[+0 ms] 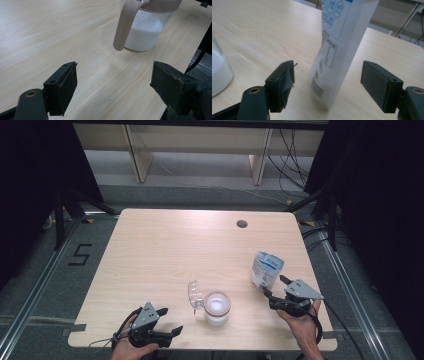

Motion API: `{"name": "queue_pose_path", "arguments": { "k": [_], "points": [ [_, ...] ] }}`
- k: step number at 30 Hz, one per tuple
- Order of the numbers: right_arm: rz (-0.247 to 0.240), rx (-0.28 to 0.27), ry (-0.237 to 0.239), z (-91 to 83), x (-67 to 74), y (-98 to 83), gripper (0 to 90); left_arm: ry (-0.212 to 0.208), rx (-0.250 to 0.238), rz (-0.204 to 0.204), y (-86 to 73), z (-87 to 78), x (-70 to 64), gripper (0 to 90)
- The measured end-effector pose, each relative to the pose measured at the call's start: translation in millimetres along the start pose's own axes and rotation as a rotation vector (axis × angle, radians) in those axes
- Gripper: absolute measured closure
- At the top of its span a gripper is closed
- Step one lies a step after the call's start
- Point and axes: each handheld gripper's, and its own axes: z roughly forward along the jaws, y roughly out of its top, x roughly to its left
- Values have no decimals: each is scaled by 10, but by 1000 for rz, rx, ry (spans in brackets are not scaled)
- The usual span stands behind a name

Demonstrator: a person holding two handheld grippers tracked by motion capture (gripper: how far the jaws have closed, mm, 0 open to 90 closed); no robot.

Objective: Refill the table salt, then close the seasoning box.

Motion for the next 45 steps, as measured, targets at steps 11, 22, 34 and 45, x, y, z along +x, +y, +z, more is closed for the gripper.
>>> {"name": "queue_pose_path", "arguments": {
  "k": [11,22,34,45],
  "points": [
    [51,37,42,-135,126,-61,231,-1,1,4,17,-10,23,205],
    [70,66,58,-219,258,-113,157,-2,-5,-19,22,-8,23,205],
    [18,88,78,-257,355,-156,157,-1,-10,-30,20,-5,53,205],
    [-4,112,87,-315,441,-196,156,0,-21,-37,25,-10,48,204]
  ]
}}
